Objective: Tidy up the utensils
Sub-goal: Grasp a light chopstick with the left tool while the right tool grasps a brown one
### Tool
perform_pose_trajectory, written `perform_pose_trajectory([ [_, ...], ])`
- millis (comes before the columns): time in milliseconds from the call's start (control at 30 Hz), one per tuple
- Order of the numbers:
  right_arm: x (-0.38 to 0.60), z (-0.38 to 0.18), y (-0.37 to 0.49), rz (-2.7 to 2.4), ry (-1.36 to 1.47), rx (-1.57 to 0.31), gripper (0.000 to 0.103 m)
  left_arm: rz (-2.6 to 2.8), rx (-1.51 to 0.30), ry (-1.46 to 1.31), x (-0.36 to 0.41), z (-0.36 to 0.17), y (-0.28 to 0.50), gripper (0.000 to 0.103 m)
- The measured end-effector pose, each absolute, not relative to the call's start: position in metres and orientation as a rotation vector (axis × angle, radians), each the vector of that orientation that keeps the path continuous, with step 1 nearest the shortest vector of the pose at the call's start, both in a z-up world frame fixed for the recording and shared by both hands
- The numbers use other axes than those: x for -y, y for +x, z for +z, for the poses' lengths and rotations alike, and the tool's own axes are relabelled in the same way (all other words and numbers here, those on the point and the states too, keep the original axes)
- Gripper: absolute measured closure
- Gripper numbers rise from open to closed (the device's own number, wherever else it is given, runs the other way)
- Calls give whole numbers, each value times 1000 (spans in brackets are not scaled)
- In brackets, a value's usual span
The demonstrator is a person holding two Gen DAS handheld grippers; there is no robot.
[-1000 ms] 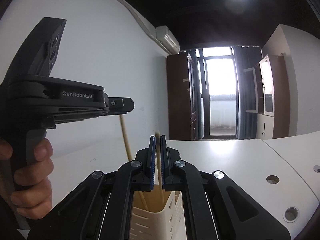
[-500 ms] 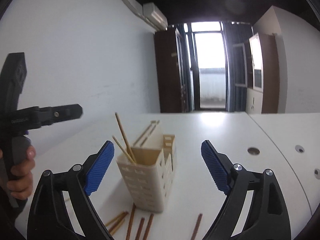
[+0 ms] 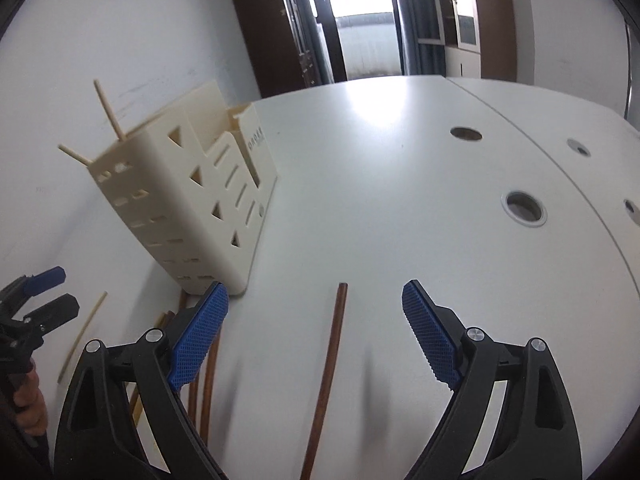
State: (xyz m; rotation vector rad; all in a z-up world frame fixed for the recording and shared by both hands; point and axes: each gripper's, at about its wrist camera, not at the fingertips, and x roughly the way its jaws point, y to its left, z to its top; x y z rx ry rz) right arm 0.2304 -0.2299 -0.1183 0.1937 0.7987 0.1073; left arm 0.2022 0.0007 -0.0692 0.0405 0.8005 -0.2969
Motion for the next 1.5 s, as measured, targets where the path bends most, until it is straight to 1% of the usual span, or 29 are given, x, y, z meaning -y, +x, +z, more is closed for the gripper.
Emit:
perform_pose_trajectory([
  [33,229,-125,233,105,189,-817,14,-296,-823,49,1,-78,208,8],
  [67,226,-131,234,100,173,-829,14,-289,-844,55,3,-87,213,13],
  [100,224,-135,235,97,153,-838,14,-296,-862,52,1,-94,216,15],
  [133,221,-139,236,96,130,-843,16,-307,-881,45,1,-100,218,19],
  [200,217,-145,238,99,105,-861,31,-319,-909,45,1,-110,222,23],
  [233,217,-150,239,104,110,-874,36,-320,-919,48,1,-114,224,25],
  [267,217,-155,241,110,116,-893,46,-320,-925,51,0,-117,224,27],
  [300,216,-157,241,105,107,-888,51,-322,-931,54,0,-119,224,27],
  [367,217,-160,241,101,100,-889,55,-334,-938,67,3,-123,224,28],
  [433,217,-161,239,100,99,-889,55,-328,-941,101,6,-127,223,28],
  [567,214,-159,238,92,76,-893,56,-311,-955,165,15,-133,223,33],
  [633,213,-154,235,87,73,-893,62,-320,-951,166,17,-133,221,37],
  [700,215,-153,236,82,77,-893,72,-323,-948,166,18,-132,220,42],
  [733,217,-152,237,85,84,-893,72,-331,-949,155,16,-130,220,47],
  [767,218,-153,237,87,90,-893,72,-343,-949,133,15,-128,221,45],
  [933,220,-152,238,89,93,-892,72,-312,-911,95,4,-116,221,45],
  [1033,220,-152,238,91,99,-892,72,-276,-928,121,1,-121,223,47],
  [1100,220,-152,239,91,98,-892,72,-256,-940,162,5,-127,223,50],
  [1233,220,-152,240,89,92,-892,72,-254,-923,188,7,-127,221,52],
  [1300,218,-151,240,85,78,-893,72,-281,-931,166,5,-127,219,66],
  [1333,217,-151,240,89,72,-894,72,-281,-928,172,6,-126,219,82],
  [1367,215,-151,240,91,64,-895,76,-274,-922,187,8,-126,218,92],
  [1400,214,-151,241,92,57,-896,85,-272,-917,201,10,-127,216,94],
  [1433,214,-151,241,91,56,-898,89,-272,-909,222,12,-127,215,95],
  [1500,216,-152,242,96,73,-898,92,-265,-898,257,16,-129,214,96],
])
